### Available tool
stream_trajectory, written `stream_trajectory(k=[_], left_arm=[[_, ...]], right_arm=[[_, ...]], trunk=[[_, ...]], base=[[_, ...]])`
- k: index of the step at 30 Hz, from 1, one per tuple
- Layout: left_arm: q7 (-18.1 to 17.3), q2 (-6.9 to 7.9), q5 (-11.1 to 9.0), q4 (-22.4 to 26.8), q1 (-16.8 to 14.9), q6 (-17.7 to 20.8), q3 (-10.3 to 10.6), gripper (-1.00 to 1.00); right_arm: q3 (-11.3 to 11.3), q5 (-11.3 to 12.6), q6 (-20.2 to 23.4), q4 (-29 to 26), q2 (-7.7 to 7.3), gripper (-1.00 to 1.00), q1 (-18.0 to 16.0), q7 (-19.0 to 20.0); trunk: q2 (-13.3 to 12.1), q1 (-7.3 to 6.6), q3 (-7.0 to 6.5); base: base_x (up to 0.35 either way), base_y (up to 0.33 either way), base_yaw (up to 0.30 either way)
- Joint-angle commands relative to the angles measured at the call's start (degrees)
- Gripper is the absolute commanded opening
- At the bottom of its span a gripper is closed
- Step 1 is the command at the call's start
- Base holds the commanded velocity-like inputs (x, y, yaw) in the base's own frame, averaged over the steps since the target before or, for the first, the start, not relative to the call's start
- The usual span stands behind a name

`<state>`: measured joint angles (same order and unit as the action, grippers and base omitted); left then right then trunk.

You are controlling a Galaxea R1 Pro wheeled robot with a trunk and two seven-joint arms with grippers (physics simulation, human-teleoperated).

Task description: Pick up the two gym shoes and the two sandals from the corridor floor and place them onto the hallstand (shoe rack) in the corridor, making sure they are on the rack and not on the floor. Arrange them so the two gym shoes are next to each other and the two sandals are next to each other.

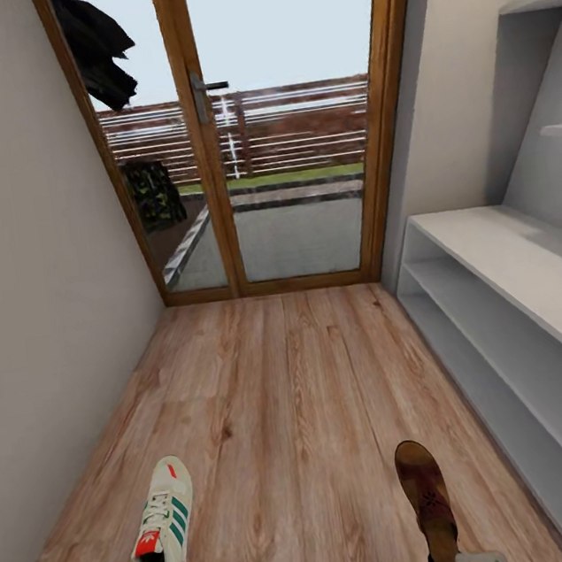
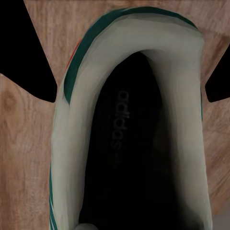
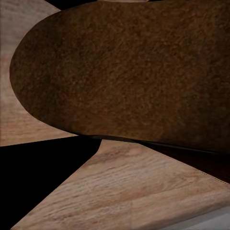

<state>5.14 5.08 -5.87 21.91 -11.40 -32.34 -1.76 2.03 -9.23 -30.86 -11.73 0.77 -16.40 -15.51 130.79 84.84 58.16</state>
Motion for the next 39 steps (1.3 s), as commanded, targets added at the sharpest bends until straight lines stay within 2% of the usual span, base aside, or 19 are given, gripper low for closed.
stream_trajectory(k=[1, 20, 39], left_arm=[[0.0, 0.02, -0.5, 0.0, 0.0, -0.2, 0.2, -1.00], [0.0, 0.02, -0.5, 0.0, 0.0, -0.2, 0.2, -1.00], [0.0, 0.02, -0.5, 0.0, 0.0, -0.2, 0.2, -1.00]], right_arm=[[0.2, -0.4, -0.1, 0.0, 0.03, -1.00, 0.0, -0.3], [0.2, -0.4, -0.1, 0.0, 0.05, -1.00, 0.0, -0.5], [0.3, -0.3, -0.1, 0.0, 0.02, -1.00, 0.0, -0.6]], trunk=[[0.0, 0.02, 0.05], [0.0, 0.02, 0.04], [0.0, 0.02, -0.67]], base=[[0.338, 0.000, -0.002], [0.338, 0.023, -0.002], [0.324, 0.145, -0.220]])
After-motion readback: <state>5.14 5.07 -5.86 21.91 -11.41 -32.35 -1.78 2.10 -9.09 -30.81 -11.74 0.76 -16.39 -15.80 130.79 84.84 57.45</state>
